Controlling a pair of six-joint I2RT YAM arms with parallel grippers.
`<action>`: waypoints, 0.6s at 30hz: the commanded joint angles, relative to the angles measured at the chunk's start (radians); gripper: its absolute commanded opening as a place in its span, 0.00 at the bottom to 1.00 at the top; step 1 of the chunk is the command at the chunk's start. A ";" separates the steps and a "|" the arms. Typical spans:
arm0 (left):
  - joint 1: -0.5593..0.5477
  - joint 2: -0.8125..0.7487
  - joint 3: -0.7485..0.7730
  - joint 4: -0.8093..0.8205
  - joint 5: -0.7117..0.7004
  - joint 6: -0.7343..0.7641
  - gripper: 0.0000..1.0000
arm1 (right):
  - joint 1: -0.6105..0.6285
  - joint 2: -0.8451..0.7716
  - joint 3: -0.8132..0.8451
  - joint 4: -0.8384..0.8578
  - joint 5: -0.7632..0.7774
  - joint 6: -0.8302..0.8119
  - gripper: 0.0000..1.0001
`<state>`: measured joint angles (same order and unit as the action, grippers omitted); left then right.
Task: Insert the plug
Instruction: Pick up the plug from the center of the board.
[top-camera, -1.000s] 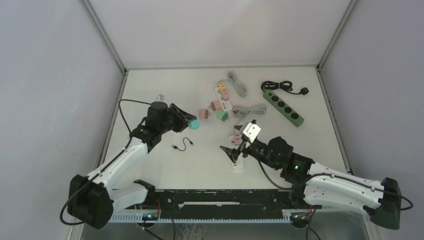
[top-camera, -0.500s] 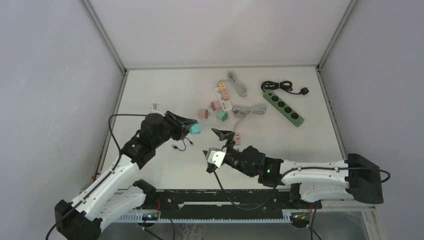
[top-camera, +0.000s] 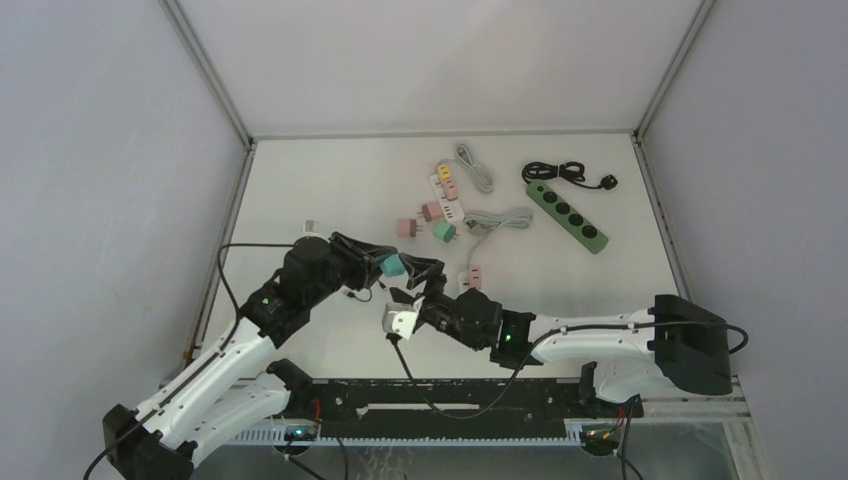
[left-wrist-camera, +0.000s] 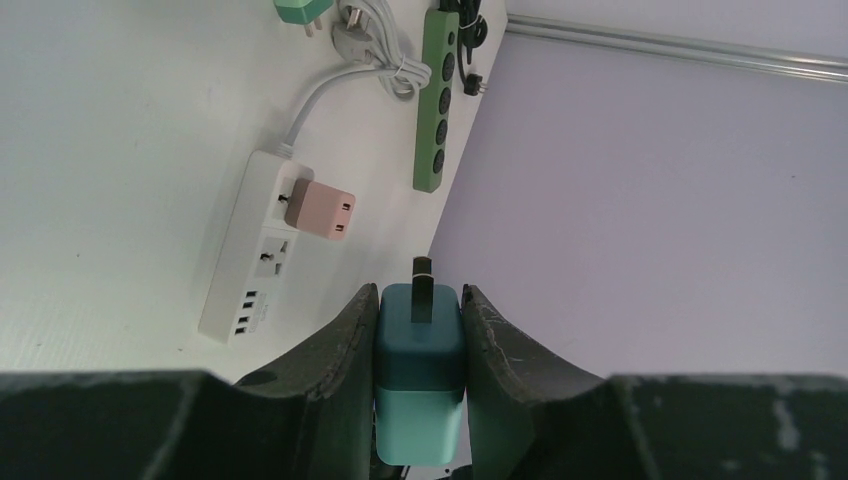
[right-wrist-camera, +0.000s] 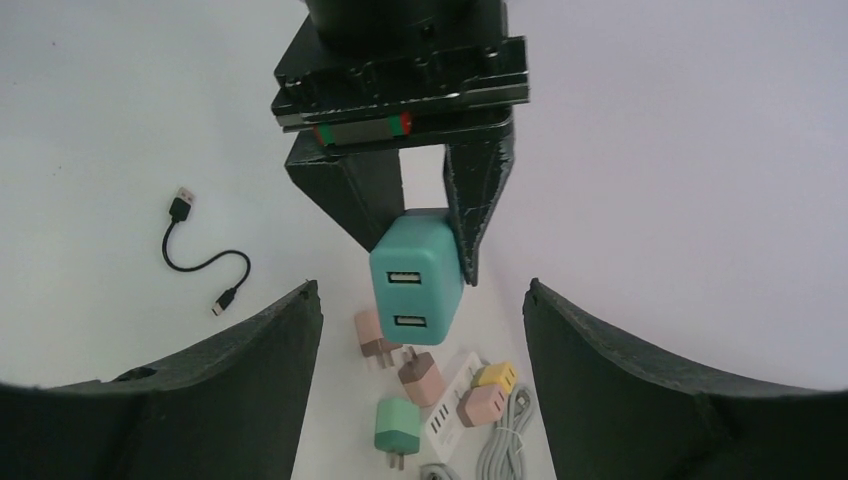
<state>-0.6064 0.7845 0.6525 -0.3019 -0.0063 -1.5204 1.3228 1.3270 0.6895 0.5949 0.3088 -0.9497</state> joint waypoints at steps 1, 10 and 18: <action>-0.010 -0.021 -0.007 0.034 -0.024 -0.044 0.01 | -0.010 0.029 0.041 0.059 0.009 -0.042 0.77; -0.026 -0.038 -0.030 0.046 -0.041 -0.069 0.01 | -0.047 0.094 0.040 0.122 0.011 -0.053 0.52; -0.033 -0.034 -0.035 0.051 -0.045 -0.080 0.01 | -0.063 0.124 0.041 0.150 0.020 -0.062 0.44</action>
<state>-0.6277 0.7647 0.6331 -0.3019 -0.0433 -1.5738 1.2690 1.4376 0.6945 0.6827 0.3126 -1.0012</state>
